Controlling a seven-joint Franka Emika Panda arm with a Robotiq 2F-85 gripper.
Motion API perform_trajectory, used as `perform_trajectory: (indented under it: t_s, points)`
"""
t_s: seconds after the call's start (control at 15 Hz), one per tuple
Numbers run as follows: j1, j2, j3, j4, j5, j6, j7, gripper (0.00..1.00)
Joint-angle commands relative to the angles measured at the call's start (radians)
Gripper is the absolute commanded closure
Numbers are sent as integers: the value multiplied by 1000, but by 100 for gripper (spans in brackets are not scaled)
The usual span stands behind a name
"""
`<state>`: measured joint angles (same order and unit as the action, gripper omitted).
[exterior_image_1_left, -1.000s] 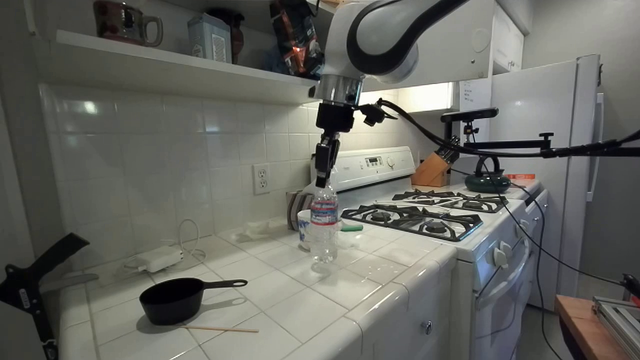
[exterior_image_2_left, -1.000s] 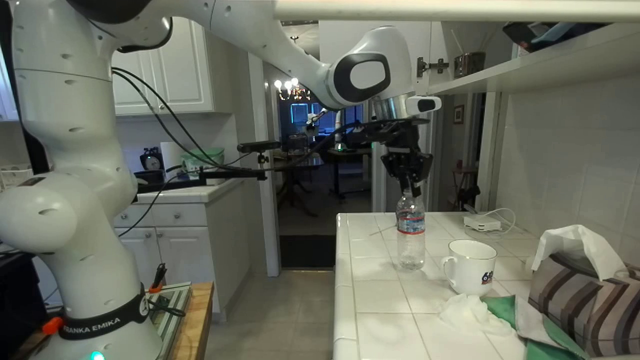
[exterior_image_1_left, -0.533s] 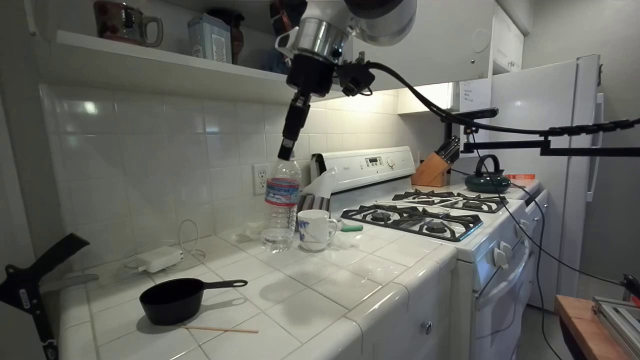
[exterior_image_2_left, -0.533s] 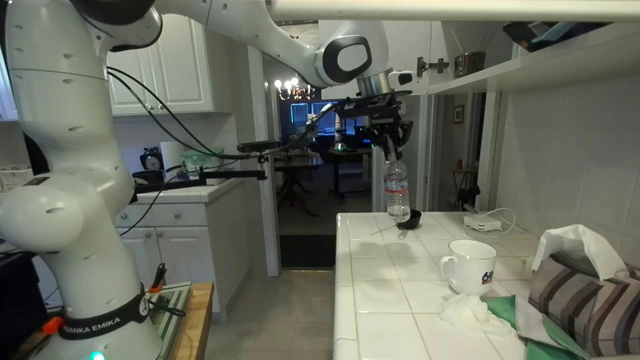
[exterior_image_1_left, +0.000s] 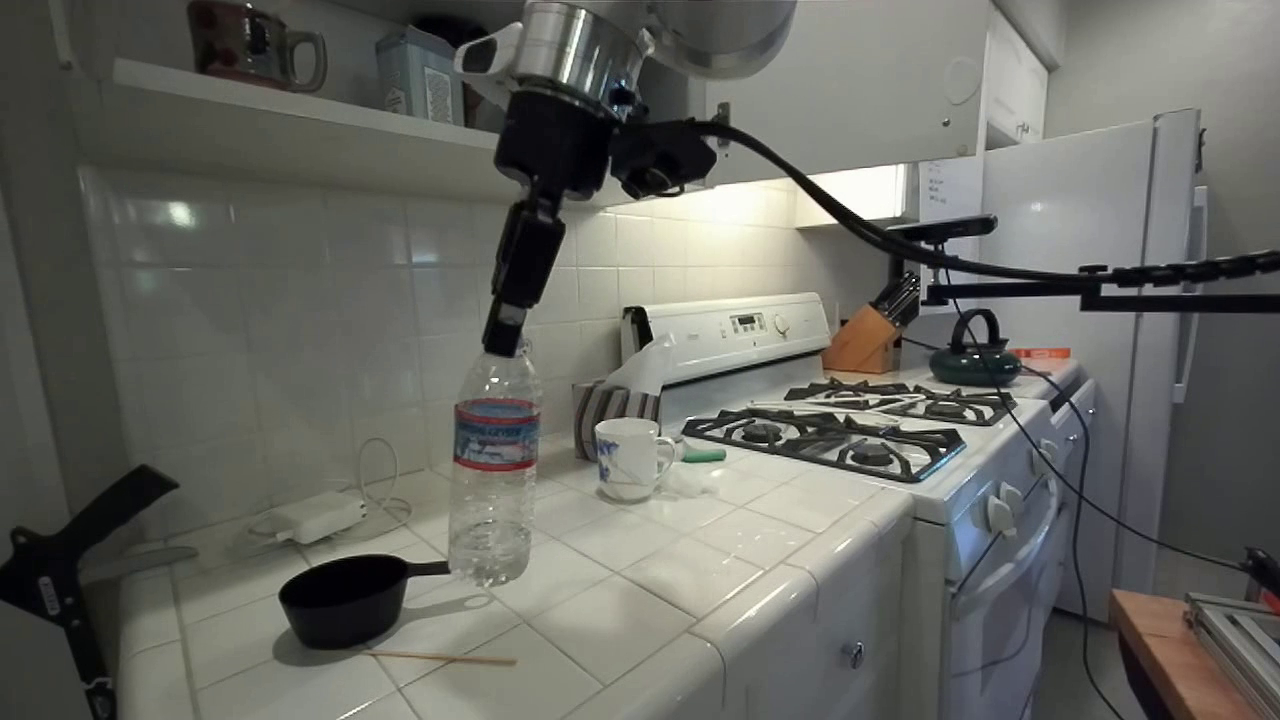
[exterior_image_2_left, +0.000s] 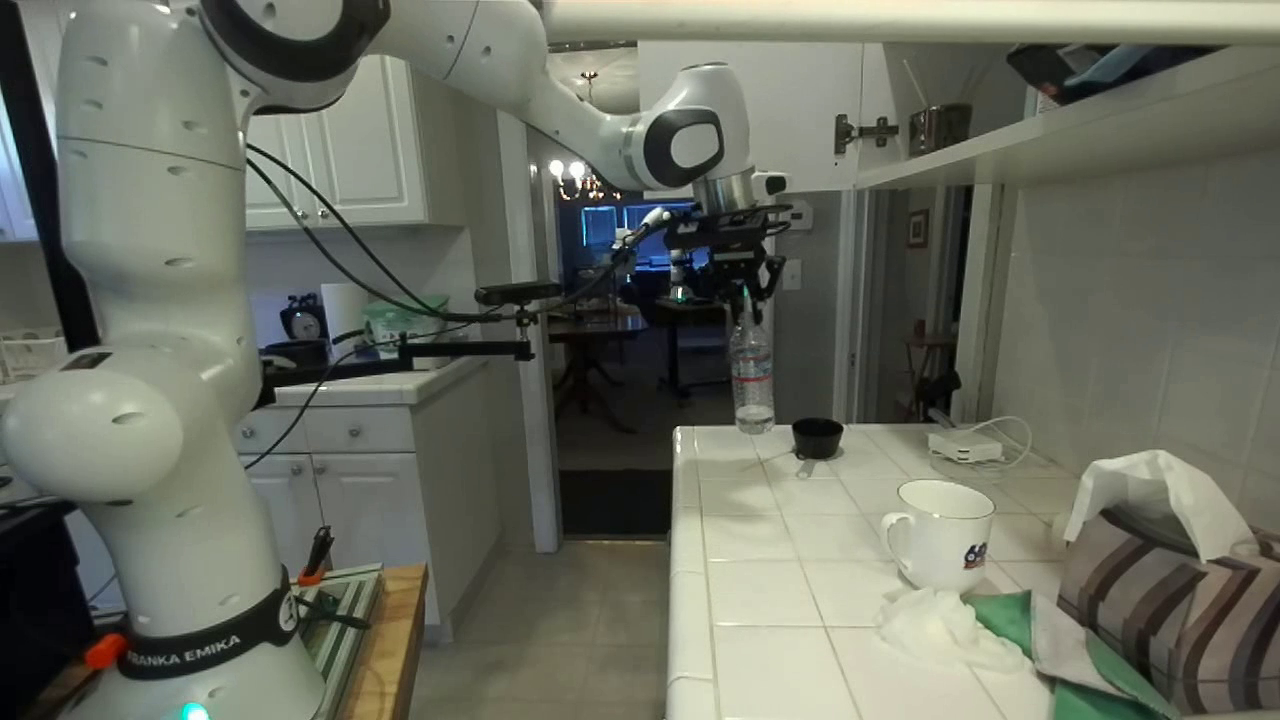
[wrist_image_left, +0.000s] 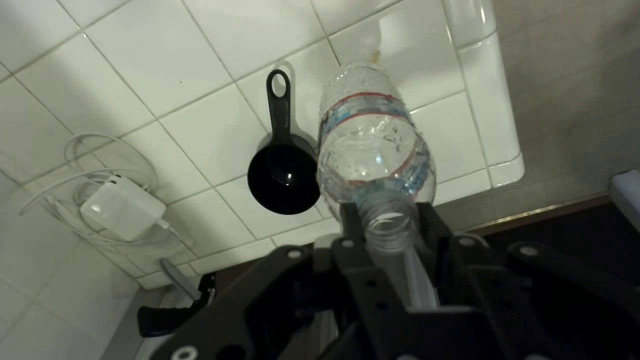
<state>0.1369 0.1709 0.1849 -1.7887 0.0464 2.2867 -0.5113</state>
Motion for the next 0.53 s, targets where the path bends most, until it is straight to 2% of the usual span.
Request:
perform_trajectory:
  t_s: [0.0,0.27,0.47]
  points:
    - [16,62,15,57,-50,-2,-32,92]
    - [27,91,19,66,-99,5,-23,92]
    - [14,67,9,31,-110,42,0,92]
